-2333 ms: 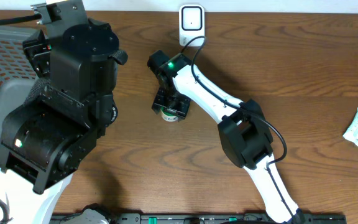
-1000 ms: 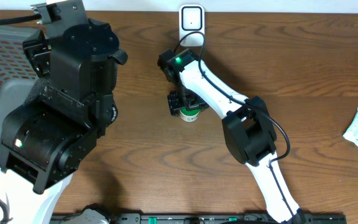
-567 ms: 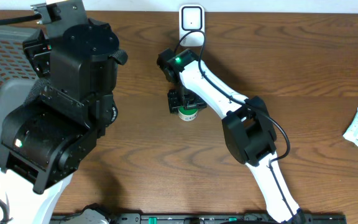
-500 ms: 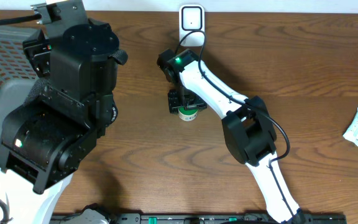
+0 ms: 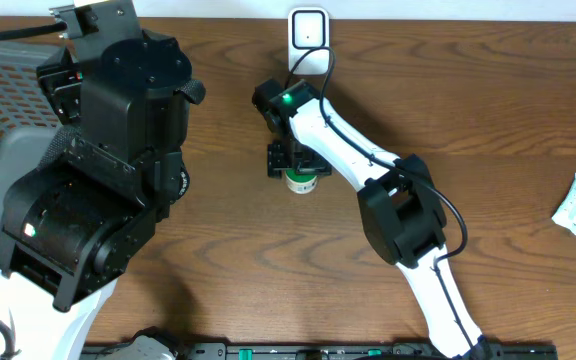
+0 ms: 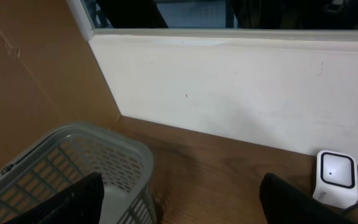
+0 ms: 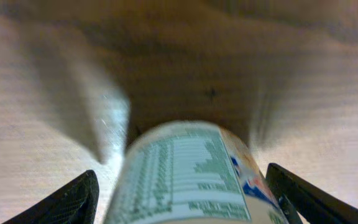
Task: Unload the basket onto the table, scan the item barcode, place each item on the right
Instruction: 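Grasp the green-capped bottle with the right gripper and lift it, then carry the bottle with the right gripper to the scanner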
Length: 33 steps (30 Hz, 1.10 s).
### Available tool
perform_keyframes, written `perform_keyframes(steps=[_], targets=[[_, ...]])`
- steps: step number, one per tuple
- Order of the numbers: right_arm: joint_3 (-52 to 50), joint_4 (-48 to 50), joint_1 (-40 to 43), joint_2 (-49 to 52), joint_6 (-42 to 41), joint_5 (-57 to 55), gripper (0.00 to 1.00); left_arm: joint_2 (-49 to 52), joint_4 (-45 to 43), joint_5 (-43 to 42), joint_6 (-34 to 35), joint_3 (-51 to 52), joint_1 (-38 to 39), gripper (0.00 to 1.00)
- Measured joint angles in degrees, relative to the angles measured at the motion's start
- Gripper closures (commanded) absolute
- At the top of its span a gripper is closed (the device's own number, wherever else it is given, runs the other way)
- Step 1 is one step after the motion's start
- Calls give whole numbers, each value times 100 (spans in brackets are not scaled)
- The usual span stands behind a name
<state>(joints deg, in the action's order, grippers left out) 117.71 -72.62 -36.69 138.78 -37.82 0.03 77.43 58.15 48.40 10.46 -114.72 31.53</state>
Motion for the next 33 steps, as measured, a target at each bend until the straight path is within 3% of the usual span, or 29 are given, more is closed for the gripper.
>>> perform_keyframes(steps=[8,19,33], targets=[[-302,260,2,-168,-162,173,47,0,2,0,0,0,0,19],[-227,-229,92,-144,103,634,62,0,0,0,0,0,0,20],[1287,-1923,1329,144,2055,1622,57,0,0,0,0,0,0,20]])
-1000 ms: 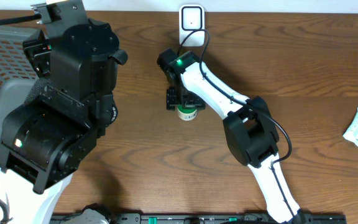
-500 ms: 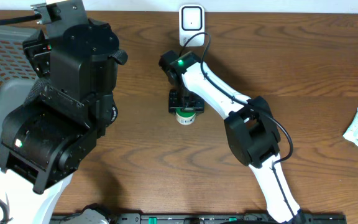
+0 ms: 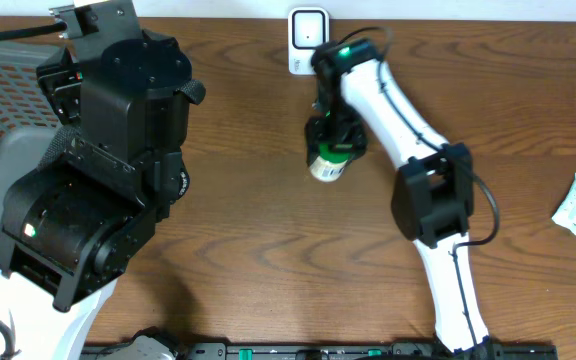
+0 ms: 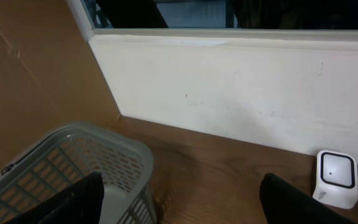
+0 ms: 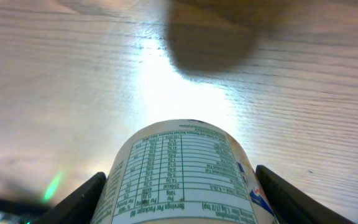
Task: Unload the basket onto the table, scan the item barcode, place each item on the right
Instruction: 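Carry the bottle with the right gripper to the scanner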
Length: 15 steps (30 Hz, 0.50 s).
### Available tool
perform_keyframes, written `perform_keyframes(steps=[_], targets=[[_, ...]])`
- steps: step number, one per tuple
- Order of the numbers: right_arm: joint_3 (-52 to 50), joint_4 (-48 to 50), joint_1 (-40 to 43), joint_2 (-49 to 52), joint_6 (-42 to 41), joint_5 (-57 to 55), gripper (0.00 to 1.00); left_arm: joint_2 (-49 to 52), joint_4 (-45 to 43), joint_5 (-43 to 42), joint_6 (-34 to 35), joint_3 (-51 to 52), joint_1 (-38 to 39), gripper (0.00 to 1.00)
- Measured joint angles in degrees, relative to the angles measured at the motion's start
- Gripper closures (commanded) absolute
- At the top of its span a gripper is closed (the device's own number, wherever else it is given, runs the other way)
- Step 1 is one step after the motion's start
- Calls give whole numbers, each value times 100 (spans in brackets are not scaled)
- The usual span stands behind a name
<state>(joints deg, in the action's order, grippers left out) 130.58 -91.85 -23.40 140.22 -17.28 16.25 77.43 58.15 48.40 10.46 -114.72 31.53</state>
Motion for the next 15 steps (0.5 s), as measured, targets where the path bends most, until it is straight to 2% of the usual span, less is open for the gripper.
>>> perform_keyframes(steps=[6,15], targets=[[422,-448,474,0,505,481,55,0,0,0,0,0,0,20],[850,-531,713,0,726,649,53,0,0,0,0,0,0,20]])
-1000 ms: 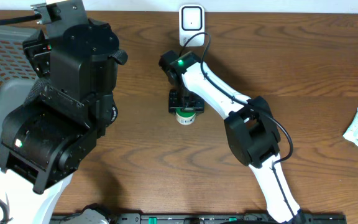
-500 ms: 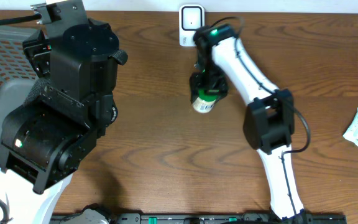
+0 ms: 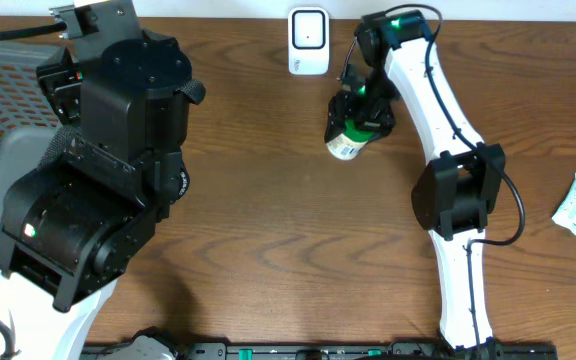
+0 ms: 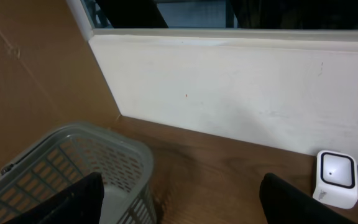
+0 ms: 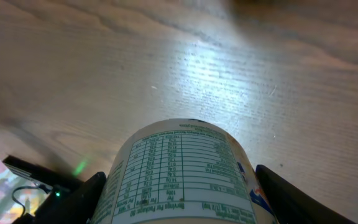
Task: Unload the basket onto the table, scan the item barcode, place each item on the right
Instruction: 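Carry the bottle with the right gripper to the scanner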
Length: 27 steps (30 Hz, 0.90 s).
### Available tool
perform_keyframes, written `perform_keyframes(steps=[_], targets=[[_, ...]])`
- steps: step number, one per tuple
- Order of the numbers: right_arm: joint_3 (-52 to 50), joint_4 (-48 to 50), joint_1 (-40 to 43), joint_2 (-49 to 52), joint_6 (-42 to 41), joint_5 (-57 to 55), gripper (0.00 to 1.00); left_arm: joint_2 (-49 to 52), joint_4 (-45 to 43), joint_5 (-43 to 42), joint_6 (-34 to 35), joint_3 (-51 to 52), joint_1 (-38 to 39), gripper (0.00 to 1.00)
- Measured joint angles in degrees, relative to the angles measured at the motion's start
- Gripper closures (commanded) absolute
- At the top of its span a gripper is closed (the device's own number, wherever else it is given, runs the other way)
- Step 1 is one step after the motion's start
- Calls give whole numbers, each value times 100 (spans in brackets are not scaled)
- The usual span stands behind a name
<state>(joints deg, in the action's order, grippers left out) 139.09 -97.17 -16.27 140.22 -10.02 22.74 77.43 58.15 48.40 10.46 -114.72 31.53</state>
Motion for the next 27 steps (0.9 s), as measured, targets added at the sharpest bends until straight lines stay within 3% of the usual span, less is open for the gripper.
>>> perform_keyframes(steps=[11,19,22,27], targets=[[1674,247,-2,-179,26,-323,56,0,2,0,0,0,0,19],[2330,1425,-264,-1014,24,-1943,59,0,0,0,0,0,0,19],[2363,1899,-525,-1108,22,-2682,65,0,2,0,0,0,0,19],[2245,2861,-874,-1027,48,-3532,66,0,2,0,0,0,0,19]])
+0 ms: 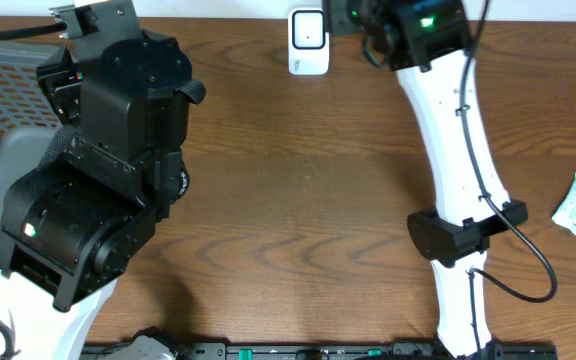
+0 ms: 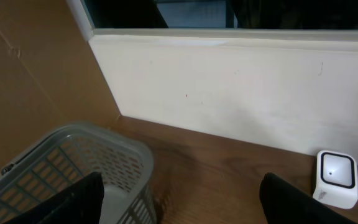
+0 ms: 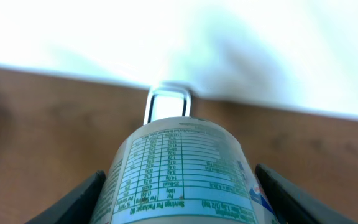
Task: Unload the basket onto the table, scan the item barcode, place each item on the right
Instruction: 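Carry the bottle with the right gripper to the scanner, then hold the bottle's label over the scanner window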
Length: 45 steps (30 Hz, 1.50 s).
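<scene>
A white bottle [image 3: 182,168] with a green nutrition table on its label fills the bottom of the right wrist view. My right gripper [image 3: 179,179] is shut on it, one dark finger on each side. Just past the bottle stands the white barcode scanner [image 3: 168,102], its face toward the camera. In the overhead view the scanner [image 1: 308,40] sits at the table's back edge, and my right wrist [image 1: 418,25] hangs just right of it, hiding the bottle. My left gripper [image 2: 179,208] is open and holds nothing. It looks toward the scanner [image 2: 335,177] from afar.
A grey mesh basket [image 2: 73,162] stands at the left, under my bulky left arm [image 1: 98,170]. Snack packets lie at the right table edge. A white wall [image 2: 229,93] rises directly behind the scanner.
My right gripper, still shut on the bottle, has moved from lower right of the scanner to the back edge beside it. It now faces the scanner instead of the tabletop. My left arm is unchanged.
My right gripper was shut on the bottle low over the table's middle. Then it held the bottle farther back and to the right, then closer below the scanner's right. Now the bottle is held at the scanner. My left gripper stayed open and still.
</scene>
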### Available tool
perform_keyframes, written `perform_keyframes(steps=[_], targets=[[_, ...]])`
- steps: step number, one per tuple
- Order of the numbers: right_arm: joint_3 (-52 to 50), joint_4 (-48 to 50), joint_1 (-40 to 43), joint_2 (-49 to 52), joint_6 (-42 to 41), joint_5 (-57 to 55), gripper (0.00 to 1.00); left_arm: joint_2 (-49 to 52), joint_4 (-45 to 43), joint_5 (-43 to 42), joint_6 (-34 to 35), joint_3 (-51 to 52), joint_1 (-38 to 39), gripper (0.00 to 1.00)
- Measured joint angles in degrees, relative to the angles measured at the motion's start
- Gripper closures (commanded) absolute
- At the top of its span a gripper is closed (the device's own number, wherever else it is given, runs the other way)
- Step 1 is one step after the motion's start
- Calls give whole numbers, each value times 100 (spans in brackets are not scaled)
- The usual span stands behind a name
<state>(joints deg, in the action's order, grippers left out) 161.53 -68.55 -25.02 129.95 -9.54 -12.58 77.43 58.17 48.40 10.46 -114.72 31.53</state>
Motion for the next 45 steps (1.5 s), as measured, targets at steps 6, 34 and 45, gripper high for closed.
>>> perform_keyframes(steps=[6,34,45], targets=[[-710,1552,-37,57,105,-535,66,0,-2,0,0,0,0,20],[-5174,8264,-37,474,1099,-1298,52,0,0,0,0,0,0,20],[-5204,9162,-79,1399,1705,-1298,53,0,-2,0,0,0,0,20]])
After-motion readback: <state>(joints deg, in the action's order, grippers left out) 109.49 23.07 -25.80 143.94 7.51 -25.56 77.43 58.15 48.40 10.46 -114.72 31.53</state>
